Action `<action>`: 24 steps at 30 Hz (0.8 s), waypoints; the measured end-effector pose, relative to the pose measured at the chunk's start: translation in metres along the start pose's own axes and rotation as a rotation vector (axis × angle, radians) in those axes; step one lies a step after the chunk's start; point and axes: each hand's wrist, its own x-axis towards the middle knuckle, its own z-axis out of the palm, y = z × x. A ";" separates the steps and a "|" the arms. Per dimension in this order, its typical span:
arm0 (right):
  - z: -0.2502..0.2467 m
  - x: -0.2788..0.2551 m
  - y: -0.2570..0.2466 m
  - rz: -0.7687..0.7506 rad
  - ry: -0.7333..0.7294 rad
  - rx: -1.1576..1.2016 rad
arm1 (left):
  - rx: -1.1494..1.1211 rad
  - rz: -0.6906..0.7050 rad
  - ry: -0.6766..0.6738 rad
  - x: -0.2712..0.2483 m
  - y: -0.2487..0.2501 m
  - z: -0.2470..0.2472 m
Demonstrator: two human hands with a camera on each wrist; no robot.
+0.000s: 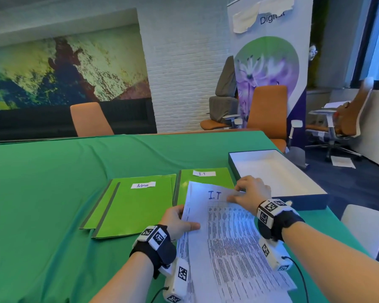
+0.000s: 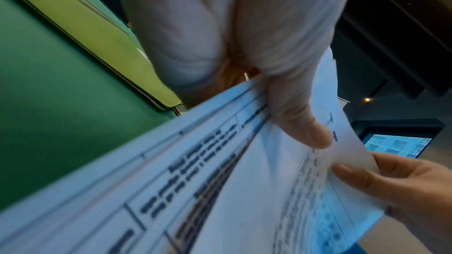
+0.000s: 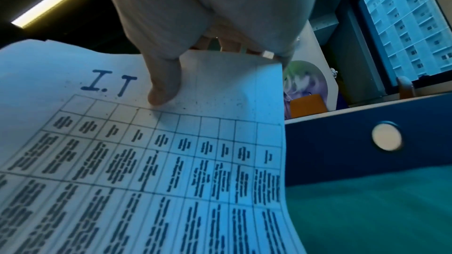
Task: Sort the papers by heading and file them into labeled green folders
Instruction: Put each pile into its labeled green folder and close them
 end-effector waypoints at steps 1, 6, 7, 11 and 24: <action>0.001 0.001 -0.002 -0.011 0.017 -0.018 | -0.014 0.022 0.045 0.001 0.000 0.000; 0.001 -0.001 0.004 0.141 0.050 0.239 | -0.114 0.086 0.220 -0.002 0.009 -0.024; -0.001 -0.004 0.005 0.193 0.002 0.430 | -0.141 0.107 0.234 -0.003 0.013 -0.030; -0.014 -0.008 -0.007 0.156 -0.044 0.786 | -0.222 0.259 0.348 -0.001 0.048 -0.039; 0.010 -0.039 -0.015 0.149 -0.119 0.662 | -0.070 0.105 0.450 0.009 0.026 0.007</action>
